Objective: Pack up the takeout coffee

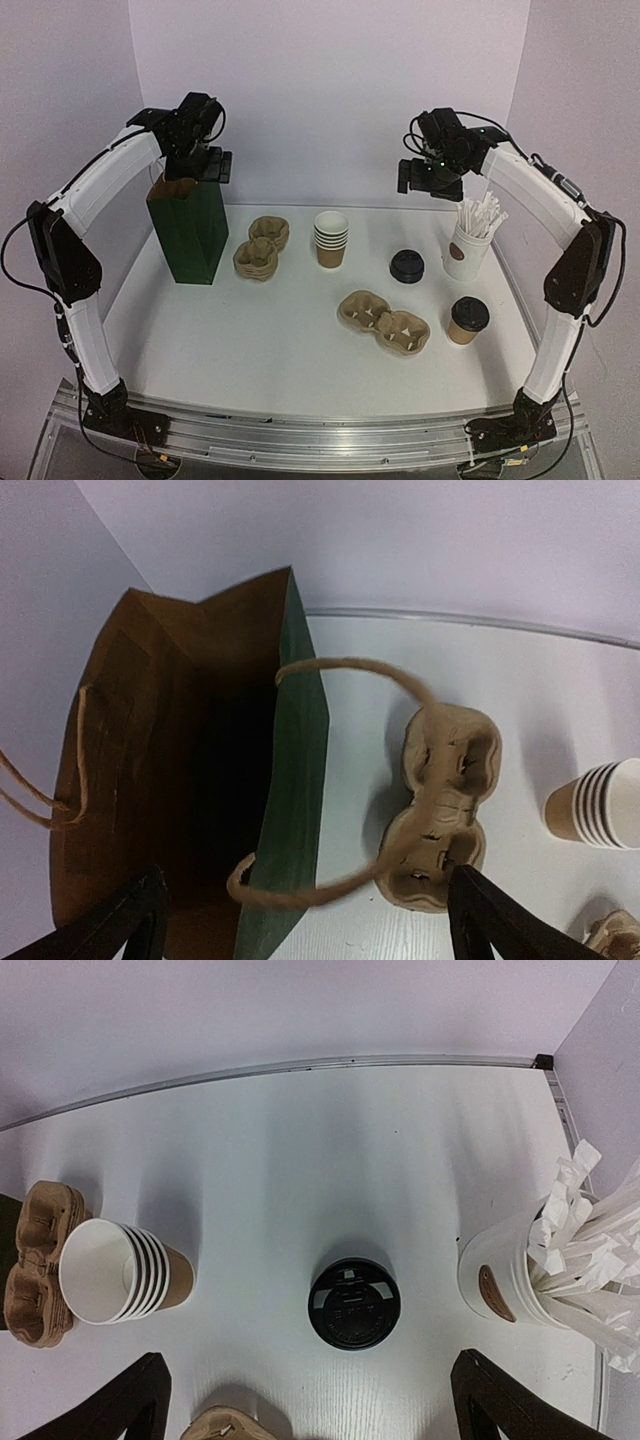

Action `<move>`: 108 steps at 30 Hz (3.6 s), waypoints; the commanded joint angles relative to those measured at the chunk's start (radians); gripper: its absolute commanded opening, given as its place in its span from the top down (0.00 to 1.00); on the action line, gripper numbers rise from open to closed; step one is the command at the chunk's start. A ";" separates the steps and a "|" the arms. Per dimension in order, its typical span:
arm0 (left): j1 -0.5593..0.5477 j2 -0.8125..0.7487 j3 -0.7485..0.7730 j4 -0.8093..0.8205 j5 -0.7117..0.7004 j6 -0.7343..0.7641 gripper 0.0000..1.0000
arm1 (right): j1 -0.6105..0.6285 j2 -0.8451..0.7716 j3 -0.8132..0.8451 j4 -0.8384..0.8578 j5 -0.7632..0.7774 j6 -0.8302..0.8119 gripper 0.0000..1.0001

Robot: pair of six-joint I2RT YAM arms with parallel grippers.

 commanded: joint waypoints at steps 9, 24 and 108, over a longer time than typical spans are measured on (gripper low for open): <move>0.108 0.053 -0.101 0.065 0.168 0.029 0.27 | 0.003 0.029 0.058 0.020 -0.001 -0.033 0.02; 0.079 -0.089 -0.025 -0.143 0.141 -0.040 1.00 | 0.003 0.064 0.087 0.019 -0.026 -0.034 0.02; -0.388 -0.295 -0.067 0.179 0.208 -0.313 0.38 | 0.216 0.150 -0.579 0.183 -0.362 0.790 0.31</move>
